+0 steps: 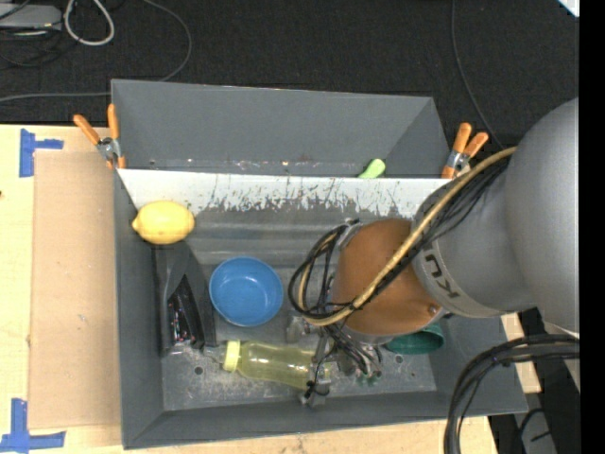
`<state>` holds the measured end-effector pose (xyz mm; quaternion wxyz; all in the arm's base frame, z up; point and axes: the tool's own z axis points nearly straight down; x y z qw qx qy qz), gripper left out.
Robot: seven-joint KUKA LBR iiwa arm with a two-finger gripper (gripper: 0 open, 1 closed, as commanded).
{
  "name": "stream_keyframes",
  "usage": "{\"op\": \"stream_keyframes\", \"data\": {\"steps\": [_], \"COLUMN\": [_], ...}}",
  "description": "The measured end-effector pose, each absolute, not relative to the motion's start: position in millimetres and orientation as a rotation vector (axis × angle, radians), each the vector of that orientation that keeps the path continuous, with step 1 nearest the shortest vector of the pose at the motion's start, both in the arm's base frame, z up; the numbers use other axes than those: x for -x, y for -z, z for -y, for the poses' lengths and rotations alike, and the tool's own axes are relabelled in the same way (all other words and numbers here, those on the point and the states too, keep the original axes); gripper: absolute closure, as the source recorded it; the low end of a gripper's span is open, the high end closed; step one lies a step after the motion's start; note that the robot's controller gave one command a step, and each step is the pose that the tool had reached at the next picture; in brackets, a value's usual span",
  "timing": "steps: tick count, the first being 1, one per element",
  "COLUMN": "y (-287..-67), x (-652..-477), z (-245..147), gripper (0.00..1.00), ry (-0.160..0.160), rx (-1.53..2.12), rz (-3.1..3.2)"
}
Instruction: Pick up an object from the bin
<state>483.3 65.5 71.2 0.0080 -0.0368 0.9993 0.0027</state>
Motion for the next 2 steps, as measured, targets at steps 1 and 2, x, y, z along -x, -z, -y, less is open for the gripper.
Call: {"op": "stream_keyframes", "data": {"steps": [1,2], "y": [-69.9,-70.9], "x": [-486.1,-478.4], "z": [-72.8,-55.1], "gripper": [0.0,0.0], "ry": [-0.011,-0.01], "rx": [0.189,0.131], "rz": [-3.116,-3.115]}}
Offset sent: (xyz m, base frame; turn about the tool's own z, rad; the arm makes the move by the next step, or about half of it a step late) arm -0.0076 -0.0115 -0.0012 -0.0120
